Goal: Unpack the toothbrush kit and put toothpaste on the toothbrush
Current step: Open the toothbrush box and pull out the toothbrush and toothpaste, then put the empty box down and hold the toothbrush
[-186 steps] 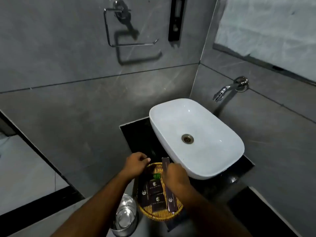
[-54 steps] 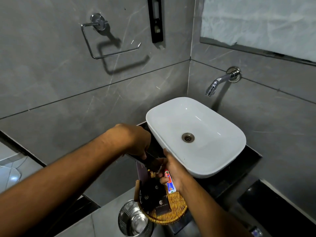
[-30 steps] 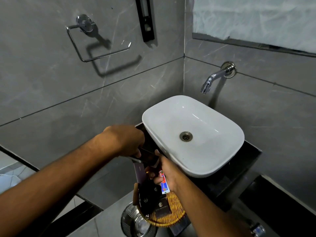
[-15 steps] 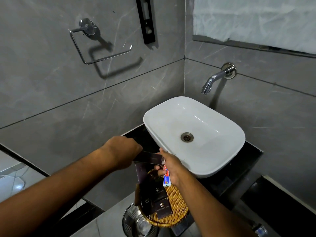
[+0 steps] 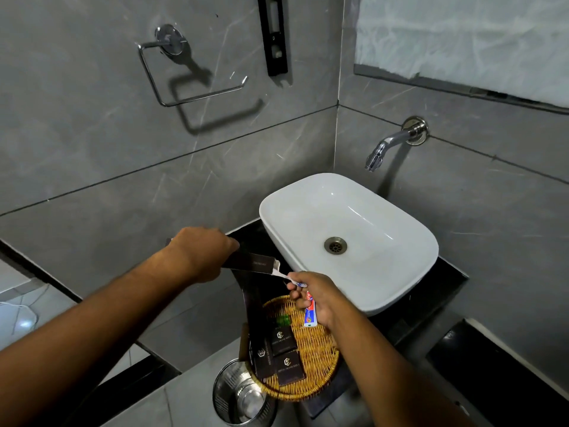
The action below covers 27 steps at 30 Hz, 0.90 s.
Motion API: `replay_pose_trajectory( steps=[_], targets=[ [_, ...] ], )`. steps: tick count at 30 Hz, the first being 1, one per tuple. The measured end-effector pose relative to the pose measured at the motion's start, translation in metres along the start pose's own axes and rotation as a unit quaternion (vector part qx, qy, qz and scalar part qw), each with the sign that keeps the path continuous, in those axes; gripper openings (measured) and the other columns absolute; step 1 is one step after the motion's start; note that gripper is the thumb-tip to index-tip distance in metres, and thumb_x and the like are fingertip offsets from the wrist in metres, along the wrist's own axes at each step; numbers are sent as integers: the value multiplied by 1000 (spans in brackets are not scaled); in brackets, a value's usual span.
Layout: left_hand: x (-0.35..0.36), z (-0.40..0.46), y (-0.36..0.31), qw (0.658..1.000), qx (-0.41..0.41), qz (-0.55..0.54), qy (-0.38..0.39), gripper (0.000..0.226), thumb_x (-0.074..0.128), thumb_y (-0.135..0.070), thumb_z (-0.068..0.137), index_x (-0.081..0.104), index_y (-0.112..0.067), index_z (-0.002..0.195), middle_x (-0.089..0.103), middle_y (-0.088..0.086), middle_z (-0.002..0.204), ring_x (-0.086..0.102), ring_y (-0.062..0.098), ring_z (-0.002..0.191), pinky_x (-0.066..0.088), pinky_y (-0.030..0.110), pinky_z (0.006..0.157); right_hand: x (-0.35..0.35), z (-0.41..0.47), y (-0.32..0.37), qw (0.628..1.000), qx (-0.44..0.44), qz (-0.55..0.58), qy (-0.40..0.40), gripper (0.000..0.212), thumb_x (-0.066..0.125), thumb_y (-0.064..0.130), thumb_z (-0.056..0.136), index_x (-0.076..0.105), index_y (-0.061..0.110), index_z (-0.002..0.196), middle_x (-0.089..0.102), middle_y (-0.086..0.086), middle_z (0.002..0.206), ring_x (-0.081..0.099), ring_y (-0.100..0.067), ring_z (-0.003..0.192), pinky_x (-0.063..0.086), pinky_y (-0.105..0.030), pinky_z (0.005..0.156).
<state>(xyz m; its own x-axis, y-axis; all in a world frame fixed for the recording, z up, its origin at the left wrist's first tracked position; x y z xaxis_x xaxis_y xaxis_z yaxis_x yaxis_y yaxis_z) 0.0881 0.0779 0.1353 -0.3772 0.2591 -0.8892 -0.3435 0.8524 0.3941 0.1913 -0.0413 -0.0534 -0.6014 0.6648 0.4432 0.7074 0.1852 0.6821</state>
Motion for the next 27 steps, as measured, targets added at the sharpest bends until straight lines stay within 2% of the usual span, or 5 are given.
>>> replay_pose_trajectory(
  steps=[6,15,21,25,27],
  targets=[
    [67,-34,48,982,-104,-155,11,28,61,-26,78,56,-25,105,67,4,106,65,29,93,53,36,67,-24,-11,39,991,-90,-21,-98,6,57,6,84,58,9,78,50,-1,52,40,-11,38,24,-17,31],
    [157,-70,32,888,-297,-341,-82,43,52,-50,79,51,-22,111,60,12,121,52,39,109,41,46,88,-3,-57,105,916,-265,-197,-228,9,55,19,76,58,17,68,52,-6,59,45,-18,41,34,-22,37],
    [271,-76,-2,738,-349,-577,-24,45,68,-27,73,56,-15,115,64,10,109,61,30,96,48,34,76,0,-61,103,821,-310,-398,-268,15,57,24,75,63,11,75,69,-6,84,62,-31,77,52,-40,72],
    [326,-63,-19,689,-370,-623,0,37,72,-13,69,59,-10,103,63,7,95,64,35,94,44,32,70,13,-48,90,766,-317,-503,-244,18,55,21,74,52,12,59,55,5,58,52,-18,58,36,-26,58],
    [353,-52,-27,669,-375,-642,12,50,75,-14,71,55,-8,116,65,14,111,61,37,107,46,34,78,26,-40,85,741,-317,-552,-212,24,49,24,70,41,16,49,48,7,52,46,-9,51,30,-24,52]
  ],
)
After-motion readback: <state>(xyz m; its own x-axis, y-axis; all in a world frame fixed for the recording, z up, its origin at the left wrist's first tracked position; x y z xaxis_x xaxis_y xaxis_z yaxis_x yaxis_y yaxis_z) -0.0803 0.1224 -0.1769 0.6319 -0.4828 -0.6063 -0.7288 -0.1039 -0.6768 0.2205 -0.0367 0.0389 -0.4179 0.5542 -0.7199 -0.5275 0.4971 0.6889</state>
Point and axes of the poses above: each hand's wrist, its own z-axis towards the middle knuckle, its own x-axis out of the palm, y = z × x, the point moved 10 cm from there along z, towards the middle knuckle
